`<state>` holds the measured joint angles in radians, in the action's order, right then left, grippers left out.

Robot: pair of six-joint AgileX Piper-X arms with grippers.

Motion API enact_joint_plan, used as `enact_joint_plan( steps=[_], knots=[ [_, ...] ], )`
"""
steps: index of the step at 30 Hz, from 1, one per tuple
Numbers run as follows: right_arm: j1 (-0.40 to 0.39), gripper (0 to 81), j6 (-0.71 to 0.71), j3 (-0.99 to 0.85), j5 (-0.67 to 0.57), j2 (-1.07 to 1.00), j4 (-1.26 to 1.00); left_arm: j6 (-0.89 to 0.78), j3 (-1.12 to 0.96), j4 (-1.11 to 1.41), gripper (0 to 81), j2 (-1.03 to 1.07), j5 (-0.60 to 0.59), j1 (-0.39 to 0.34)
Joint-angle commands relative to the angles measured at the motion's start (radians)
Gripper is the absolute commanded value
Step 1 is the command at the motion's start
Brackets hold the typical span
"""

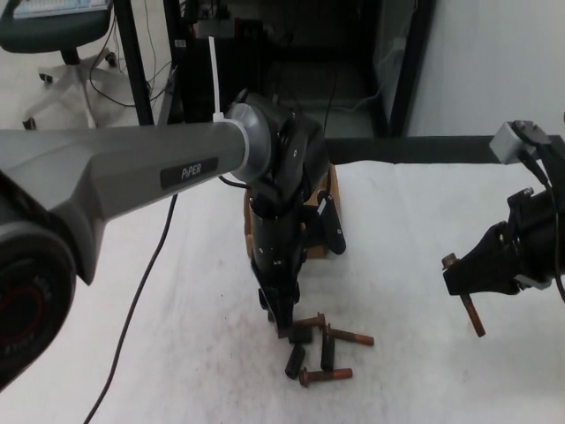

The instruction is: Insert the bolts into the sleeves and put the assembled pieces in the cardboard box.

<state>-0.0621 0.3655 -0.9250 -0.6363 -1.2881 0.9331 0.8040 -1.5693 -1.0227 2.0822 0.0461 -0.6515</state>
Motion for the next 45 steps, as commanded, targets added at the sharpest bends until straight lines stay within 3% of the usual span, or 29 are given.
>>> enact_joint_plan(
  steps=[1, 39, 41, 44, 45],
  knots=[
    [0.002, 0.8, 0.002, 0.000, -0.023, 0.016, -0.006, 0.011, -0.005, -0.008, 41.3, -0.004, 0.005, 0.000],
    [0.002, 0.8, 0.002, 0.002, -0.023, 0.016, -0.003, 0.022, -0.005, 0.029, 40.4, 0.034, 0.005, 0.000],
    [0.002, 0.8, 0.002, 0.002, -0.023, 0.016, -0.003, 0.022, -0.005, 0.014, 28.1, 0.034, 0.005, 0.000],
    [0.002, 0.8, 0.002, 0.002, -0.023, 0.016, -0.003, 0.025, -0.005, -0.014, 0.1, 0.034, 0.011, 0.000],
    [0.002, 0.8, 0.002, 0.002, -0.023, 0.016, -0.003, 0.018, -0.005, -0.018, 0.4, 0.034, 0.027, 0.000]
  ],
)
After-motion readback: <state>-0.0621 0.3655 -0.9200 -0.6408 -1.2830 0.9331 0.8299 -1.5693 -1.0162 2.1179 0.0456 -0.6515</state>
